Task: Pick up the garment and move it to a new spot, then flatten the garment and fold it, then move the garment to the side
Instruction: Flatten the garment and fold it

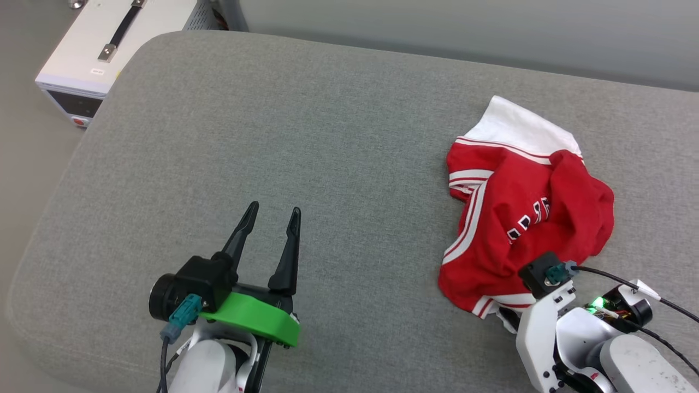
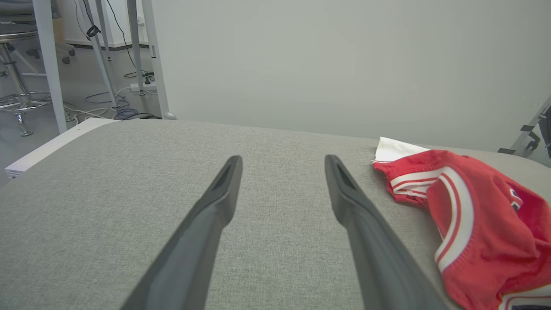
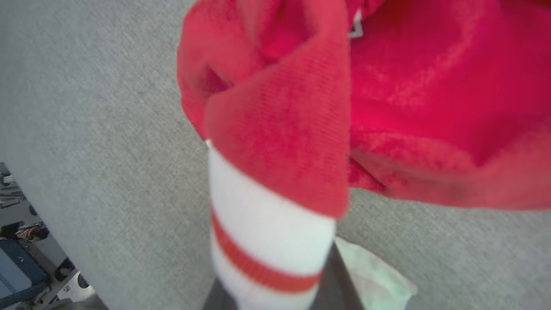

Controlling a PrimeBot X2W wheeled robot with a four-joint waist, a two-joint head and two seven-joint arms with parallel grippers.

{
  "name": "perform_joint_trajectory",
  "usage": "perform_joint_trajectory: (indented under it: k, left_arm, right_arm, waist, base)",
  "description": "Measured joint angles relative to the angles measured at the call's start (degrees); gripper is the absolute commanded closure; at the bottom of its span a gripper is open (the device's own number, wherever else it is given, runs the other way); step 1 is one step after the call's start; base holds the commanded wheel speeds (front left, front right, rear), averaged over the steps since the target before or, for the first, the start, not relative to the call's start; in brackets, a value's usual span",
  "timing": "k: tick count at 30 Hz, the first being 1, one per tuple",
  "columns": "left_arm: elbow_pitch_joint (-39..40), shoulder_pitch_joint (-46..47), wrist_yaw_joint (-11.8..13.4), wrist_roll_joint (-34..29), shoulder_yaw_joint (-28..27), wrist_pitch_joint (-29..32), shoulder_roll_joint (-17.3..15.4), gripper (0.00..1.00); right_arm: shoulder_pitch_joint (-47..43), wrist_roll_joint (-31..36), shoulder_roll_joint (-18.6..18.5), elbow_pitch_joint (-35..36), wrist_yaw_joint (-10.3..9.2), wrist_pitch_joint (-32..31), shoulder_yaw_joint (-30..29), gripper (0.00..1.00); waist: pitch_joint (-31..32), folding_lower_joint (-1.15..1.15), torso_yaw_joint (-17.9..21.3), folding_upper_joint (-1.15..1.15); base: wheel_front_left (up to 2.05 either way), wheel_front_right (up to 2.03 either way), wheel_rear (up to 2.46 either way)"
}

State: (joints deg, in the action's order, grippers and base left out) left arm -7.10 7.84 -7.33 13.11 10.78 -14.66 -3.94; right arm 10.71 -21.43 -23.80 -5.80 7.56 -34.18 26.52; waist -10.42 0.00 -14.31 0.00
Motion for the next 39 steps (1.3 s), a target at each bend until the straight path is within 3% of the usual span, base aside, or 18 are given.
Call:
perform_joint_trajectory:
  k: [8,14,17,21,24,26,27,33,39]
  left_arm:
    - [-0.3,-0.1,0.0,0.1,0.4,0.0,0.0,0.0]
    - [-0.4,-0.1,0.0,0.1,1.3,0.0,0.0,0.0]
    - [-0.6,0.0,0.0,0.3,1.8,0.0,0.0,0.0]
    - [-1.1,0.7,0.0,0.4,2.1,0.0,0.0,0.0]
    - [-1.4,0.9,0.0,0.4,2.2,0.0,0.1,0.0]
    - [-1.5,0.9,0.0,0.4,2.3,0.0,0.1,0.0]
    - [-1.5,1.0,0.0,0.4,2.2,0.0,0.1,0.0]
    - [-1.7,1.0,0.0,0.4,1.7,0.0,0.0,0.0]
    - [-1.7,0.9,0.0,0.5,1.3,0.0,0.0,0.0]
  right_arm:
    - [-2.7,-5.5,-9.7,1.8,0.01,-4.0,-1.3,1.0]
    - [-4.2,-6.9,-22.0,2.0,0.01,-9.5,-5.7,1.0]
    - [-3.9,-5.3,-26.4,0.4,0.01,-9.6,-7.0,1.0]
    - [-3.0,-3.4,-28.8,-4.1,0.01,-8.2,-7.4,1.0]
    - [-1.9,-2.8,-27.9,-7.6,0.01,-5.6,-7.6,1.0]
    - [-0.9,-1.9,-26.2,-9.2,0.01,-2.9,-7.7,0.15]
    - [-0.5,-1.6,-25.1,-10.2,0.01,-1.6,-8.0,0.0]
    - [1.4,-0.9,-20.6,-11.9,0.01,4.8,-10.2,0.0]
    - [2.5,-1.0,-17.2,-7.9,0.01,10.5,-15.5,0.0]
  waist:
    - [2.1,0.0,2.7,0.0]
    - [2.4,0.0,4.6,0.0]
    - [1.9,0.0,4.8,0.0]
    - [1.3,0.0,4.7,0.0]
    - [1.1,0.0,4.4,0.0]
    - [1.1,0.0,4.4,0.0]
    - [1.2,0.0,4.5,0.0]
    - [1.9,0.0,5.5,0.0]
    - [3.2,0.0,7.4,0.0]
  base:
    - [0.0,0.0,0.0]
    - [0.0,0.0,0.0]
    - [0.0,0.0,0.0]
    - [0.0,0.0,0.0]
    - [0.0,0.0,0.0]
    - [0.0,0.0,0.0]
    - [0.0,0.0,0.0]
    - [0.0,0.0,0.0]
    - [0.0,0.0,0.0]
